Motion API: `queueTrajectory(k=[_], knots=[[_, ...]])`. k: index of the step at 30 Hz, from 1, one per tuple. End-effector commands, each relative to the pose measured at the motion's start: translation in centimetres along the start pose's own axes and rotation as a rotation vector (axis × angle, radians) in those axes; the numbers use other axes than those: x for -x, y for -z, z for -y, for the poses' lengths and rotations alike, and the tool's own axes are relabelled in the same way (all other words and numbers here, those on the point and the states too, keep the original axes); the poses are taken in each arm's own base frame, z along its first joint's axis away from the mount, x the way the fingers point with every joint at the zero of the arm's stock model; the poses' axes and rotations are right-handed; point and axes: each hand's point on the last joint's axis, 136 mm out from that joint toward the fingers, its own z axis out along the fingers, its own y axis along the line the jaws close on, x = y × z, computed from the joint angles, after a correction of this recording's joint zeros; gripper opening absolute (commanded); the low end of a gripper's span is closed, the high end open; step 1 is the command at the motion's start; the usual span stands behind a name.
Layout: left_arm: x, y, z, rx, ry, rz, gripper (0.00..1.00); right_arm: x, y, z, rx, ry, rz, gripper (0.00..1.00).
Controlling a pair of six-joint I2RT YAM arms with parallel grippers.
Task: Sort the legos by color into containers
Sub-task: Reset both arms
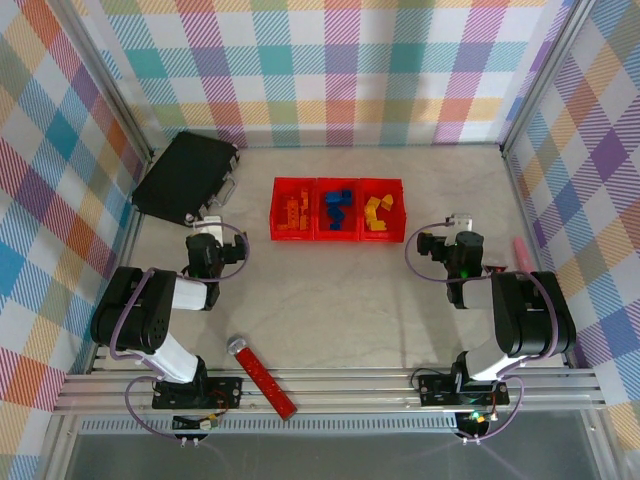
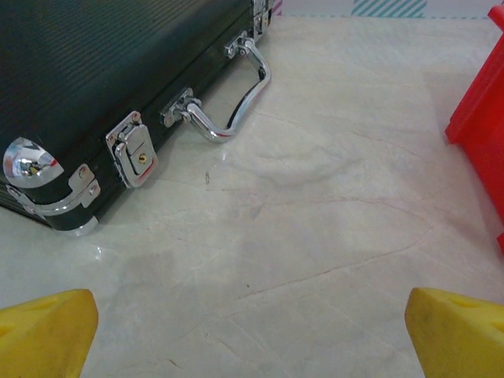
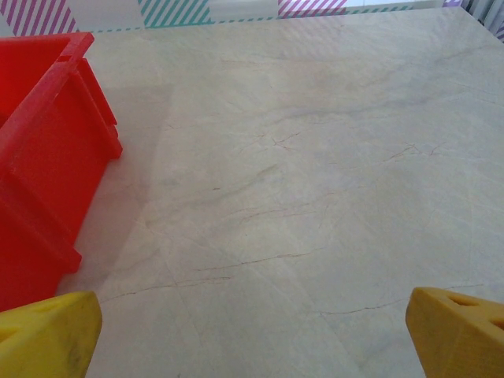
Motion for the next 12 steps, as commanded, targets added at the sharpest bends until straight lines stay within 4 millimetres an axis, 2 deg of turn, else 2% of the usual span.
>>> queueTrajectory(k=[1,7,12], knots=[[0.5,0.0,0.0,-0.011,0.020,0.005,1.00,1.5,-0.2,-0.2,0.000,-0.017,0.037,0.99],[0.5,0.0,0.0,-0.010,0.021,0.004,1.00,1.3,-0.5,-0.3,0.013,-0.016,0.022,0.99],[0.5,0.0,0.0,-0.009,0.021,0.005,1.00,1.3,-0.2,-1.6,0.084,0.020,0.027,0.99]])
